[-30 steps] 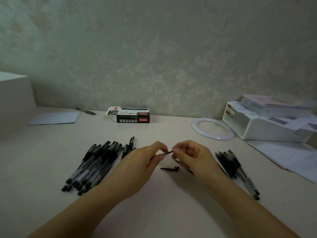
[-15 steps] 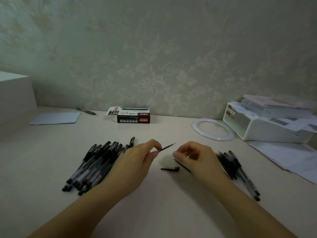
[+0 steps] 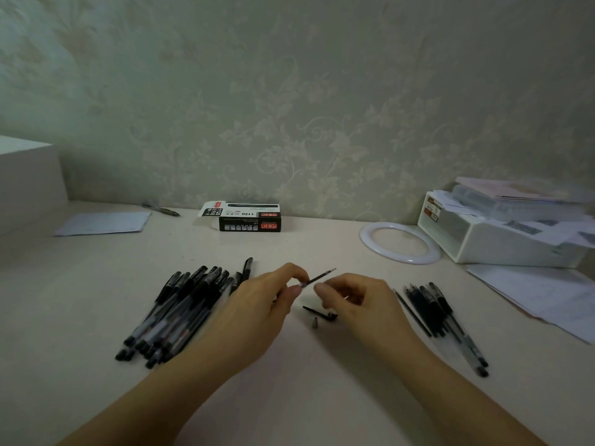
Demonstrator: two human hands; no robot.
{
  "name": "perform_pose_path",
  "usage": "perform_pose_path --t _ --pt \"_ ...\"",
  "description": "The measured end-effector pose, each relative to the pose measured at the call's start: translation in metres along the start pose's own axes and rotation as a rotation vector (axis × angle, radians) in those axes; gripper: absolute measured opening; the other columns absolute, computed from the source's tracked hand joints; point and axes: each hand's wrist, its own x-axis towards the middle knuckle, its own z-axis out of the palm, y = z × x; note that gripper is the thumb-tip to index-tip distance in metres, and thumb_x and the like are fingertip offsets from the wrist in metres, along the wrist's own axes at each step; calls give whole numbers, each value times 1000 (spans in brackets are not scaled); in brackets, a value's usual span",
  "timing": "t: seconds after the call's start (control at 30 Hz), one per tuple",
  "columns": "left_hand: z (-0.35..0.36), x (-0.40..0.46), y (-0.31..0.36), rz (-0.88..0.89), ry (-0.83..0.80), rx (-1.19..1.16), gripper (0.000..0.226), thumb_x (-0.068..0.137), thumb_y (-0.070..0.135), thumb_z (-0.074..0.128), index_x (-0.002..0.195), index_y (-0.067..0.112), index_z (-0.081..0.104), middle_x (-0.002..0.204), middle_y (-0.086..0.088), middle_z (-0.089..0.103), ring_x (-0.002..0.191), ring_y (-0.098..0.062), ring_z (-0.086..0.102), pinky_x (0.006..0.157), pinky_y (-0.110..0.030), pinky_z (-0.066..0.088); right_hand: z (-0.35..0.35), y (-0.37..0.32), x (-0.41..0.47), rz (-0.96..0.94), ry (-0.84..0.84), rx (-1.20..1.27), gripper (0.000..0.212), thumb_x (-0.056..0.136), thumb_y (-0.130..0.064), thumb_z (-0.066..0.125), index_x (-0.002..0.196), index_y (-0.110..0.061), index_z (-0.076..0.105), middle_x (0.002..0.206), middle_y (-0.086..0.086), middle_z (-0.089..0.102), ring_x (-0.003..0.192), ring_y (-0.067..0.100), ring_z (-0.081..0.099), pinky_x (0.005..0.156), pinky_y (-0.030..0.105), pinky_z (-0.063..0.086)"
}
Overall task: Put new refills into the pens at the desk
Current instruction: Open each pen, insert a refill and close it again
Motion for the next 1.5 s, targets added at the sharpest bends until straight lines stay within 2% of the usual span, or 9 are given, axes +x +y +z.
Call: perform_pose_path --t 0.1,0.23,0.4,0.5,0.57,0.73,0.87,1.1,1.5 --pt "1 -1 7 53 -12 -33 15 99 31 46 109 35 56 69 13 55 64 9 53 57 -4 37 1 -4 -1 121 -55 331 13 90 -37 67 88 -31 78 84 -9 77 69 -4 66 62 10 49" --pt "3 -2 8 66 -33 -59 17 97 32 49 112 39 47 78 13 57 62 1 53 57 -8 38 5 -3 -1 240 -46 544 13 89 -33 68 92 -27 79 92 -2 77 70 2 64 70 20 50" --pt "3 -1 0 7 -24 -4 11 95 38 49 105 40 44 80 17 58 61 0 53 53 -12 37 -17 1 13 268 305 682 23 99 -28 55 91 -12 69 83 -3 76 62 4 64 60 20 52" --pt "0 1 -4 -45 6 19 11 94 37 51 103 39 44 76 15 59 62 0 55 51 -14 35 -35 10 18 192 388 502 22 98 -27 57 87 -15 72 63 -7 67 51 2 54 53 16 48" --pt "-5 3 -8 -105 21 52 12 93 38 53 101 38 44 72 15 58 63 1 56 52 -13 34 -37 18 19 134 319 157 20 95 -31 62 82 -21 73 59 -11 65 47 0 52 55 15 44" --pt "-32 7 -24 -310 21 137 9 90 38 59 89 33 51 72 12 59 61 0 55 52 -16 34 -30 30 14 22 200 -443 18 84 -38 73 72 -25 70 62 -16 61 60 -2 57 51 9 37" --pt "-56 4 -34 -388 -33 259 15 88 35 61 80 23 59 74 7 60 69 -5 55 56 -17 37 -31 34 14 43 170 -542 19 84 -39 73 76 -22 71 63 -12 60 63 6 57 59 27 49" --pt "-83 0 -31 -421 -202 423 18 85 35 64 73 24 58 73 6 60 67 -6 53 55 -18 35 -32 36 15 22 135 -613 17 85 -39 72 76 -25 68 66 -12 58 64 4 54 53 23 38" --pt "-83 -5 -28 -549 -301 504 19 70 30 77 73 25 58 79 2 61 77 -18 62 70 -32 54 -26 31 15 -106 238 -565 14 86 -39 69 77 -29 67 70 -15 59 64 -1 53 53 14 31"
